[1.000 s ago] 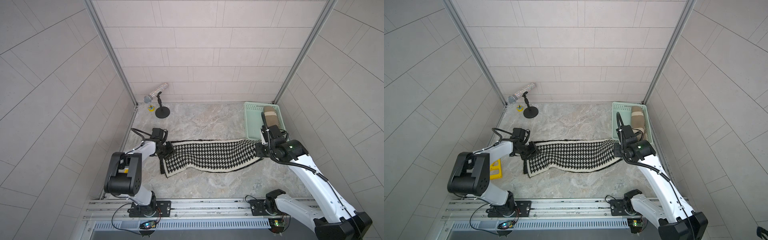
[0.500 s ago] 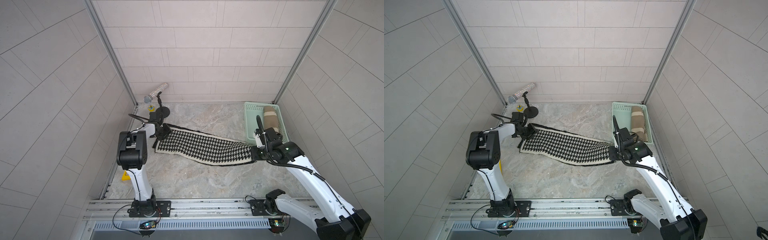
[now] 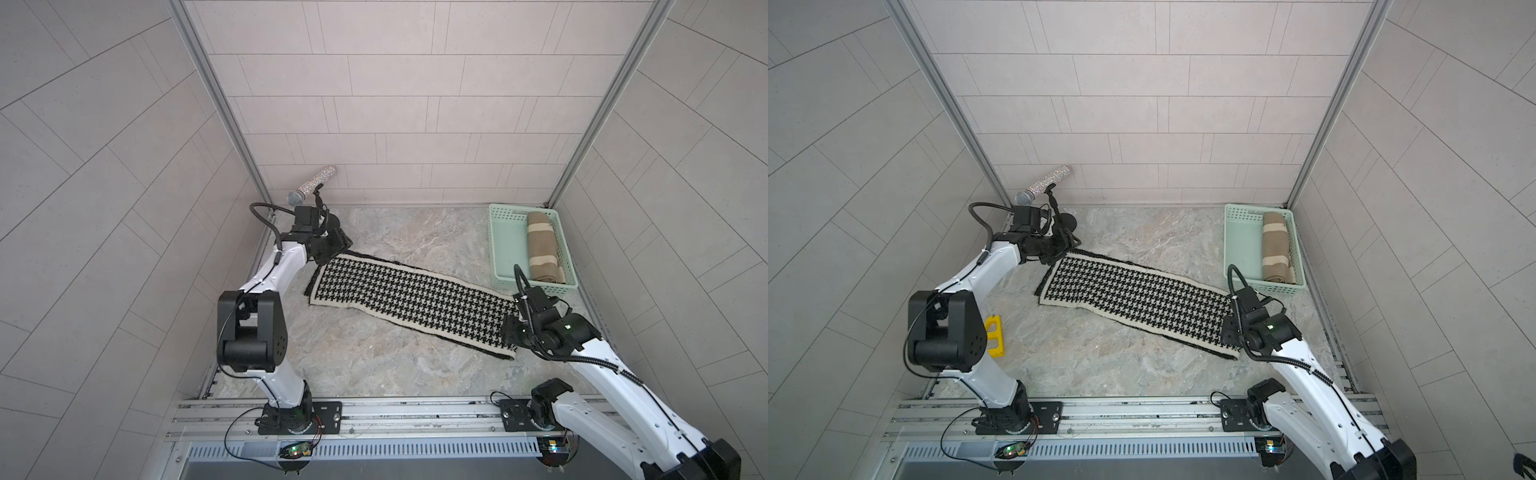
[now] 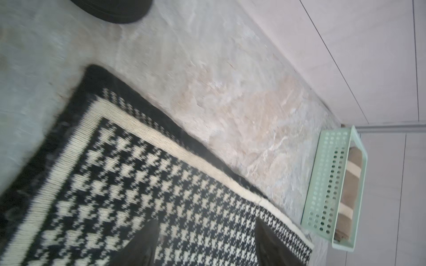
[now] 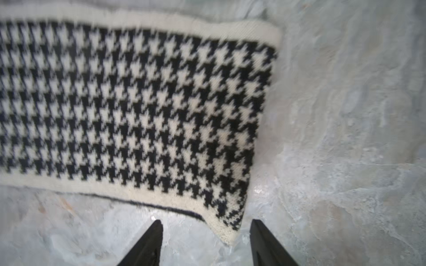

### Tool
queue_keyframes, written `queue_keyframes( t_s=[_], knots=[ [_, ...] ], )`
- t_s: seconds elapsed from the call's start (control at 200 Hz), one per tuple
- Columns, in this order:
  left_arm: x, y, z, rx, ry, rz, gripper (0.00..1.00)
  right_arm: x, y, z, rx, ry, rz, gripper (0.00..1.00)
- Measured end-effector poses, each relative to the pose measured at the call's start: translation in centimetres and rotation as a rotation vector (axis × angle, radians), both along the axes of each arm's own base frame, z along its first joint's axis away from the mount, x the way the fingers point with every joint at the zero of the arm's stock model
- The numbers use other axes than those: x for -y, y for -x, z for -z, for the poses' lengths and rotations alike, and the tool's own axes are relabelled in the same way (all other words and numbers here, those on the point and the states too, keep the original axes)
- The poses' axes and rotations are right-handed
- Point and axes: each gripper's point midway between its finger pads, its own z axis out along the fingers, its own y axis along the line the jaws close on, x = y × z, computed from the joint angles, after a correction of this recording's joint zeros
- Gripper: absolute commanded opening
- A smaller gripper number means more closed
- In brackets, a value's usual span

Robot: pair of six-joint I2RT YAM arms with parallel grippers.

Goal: Roll up the scarf and place it into the basket
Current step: Flatten out the scarf at the center of the board, then fold the scarf at the center of the board.

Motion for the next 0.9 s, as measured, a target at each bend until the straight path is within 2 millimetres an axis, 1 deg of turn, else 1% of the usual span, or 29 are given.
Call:
queue_keyframes(
  t_s=[0.05, 0.105, 0.15, 0.21, 0.265, 0.325, 0.38, 0.41, 0.455, 0.535, 0.591, 0.636, 0.671, 0.736, 0.801, 0.866, 0.901],
  knots=[
    [1.5, 1.5, 0.8, -0.016, 0.003, 0.039, 0.63, 1.4, -0.7, -0.3, 0.027, -0.015, 0.081, 0.67],
    [3.0, 3.4, 2.4, -0.056, 0.012, 0.078, 0.63, 2.8, -1.5, -0.3, 0.049, -0.038, 0.154, 0.66],
    [4.3, 4.9, 3.9, -0.094, 0.018, 0.112, 0.63, 3.9, -2.0, 0.1, 0.051, -0.051, 0.202, 0.66],
    [5.9, 6.8, 5.7, -0.137, 0.01, 0.159, 0.65, 4.6, -2.4, 0.9, 0.036, -0.068, 0.232, 0.65],
    [7.9, 8.3, 6.5, -0.151, -0.003, 0.219, 0.66, 4.8, -2.8, 1.9, 0.008, -0.088, 0.238, 0.64],
    [10.5, 9.5, 6.6, -0.131, -0.015, 0.295, 0.66, 4.6, -3.3, 3.1, -0.033, -0.112, 0.231, 0.64],
    [12.5, 10.4, 6.7, -0.104, -0.017, 0.348, 0.66, 4.3, -3.6, 4.0, -0.061, -0.137, 0.223, 0.64],
    [13.3, 11.0, 6.8, -0.095, -0.012, 0.367, 0.66, 4.0, -3.7, 4.3, -0.072, -0.15, 0.218, 0.63],
    [13.6, 11.6, 7.3, -0.096, -0.012, 0.371, 0.66, 3.7, -3.9, 4.7, -0.084, -0.169, 0.207, 0.62],
    [12.4, 12.2, 8.8, -0.127, -0.033, 0.329, 0.66, 3.1, -4.2, 5.6, -0.098, -0.203, 0.19, 0.58],
    [10.9, 12.2, 9.6, -0.153, -0.062, 0.286, 0.66, 2.7, -4.0, 6.4, -0.113, -0.221, 0.18, 0.53],
    [9.6, 11.8, 9.7, -0.165, -0.083, 0.251, 0.66, 2.4, -3.7, 7.0, -0.127, -0.236, 0.177, 0.47],
    [8.4, 11.3, 9.7, -0.173, -0.101, 0.219, 0.66, 2.3, -3.5, 7.4, -0.135, -0.241, 0.176, 0.4],
    [5.7, 10.2, 9.3, -0.179, -0.139, 0.149, 0.66, 2.1, -3.3, 7.8, -0.141, -0.25, 0.176, 0.25],
    [2.3, 8.7, 8.3, -0.176, -0.183, 0.064, 0.64, 2.1, -3.3, 7.8, -0.138, -0.252, 0.174, 0.08],
    [-1.3, 7.5, 7.4, -0.167, -0.216, -0.03, 0.62, 2.2, -3.5, 7.7, -0.128, -0.248, 0.175, 0.0],
    [-2.9, 7.1, 7.1, -0.164, -0.228, -0.076, 0.61, 2.3, -3.6, 7.7, -0.123, -0.243, 0.175, 0.0]
  ],
)
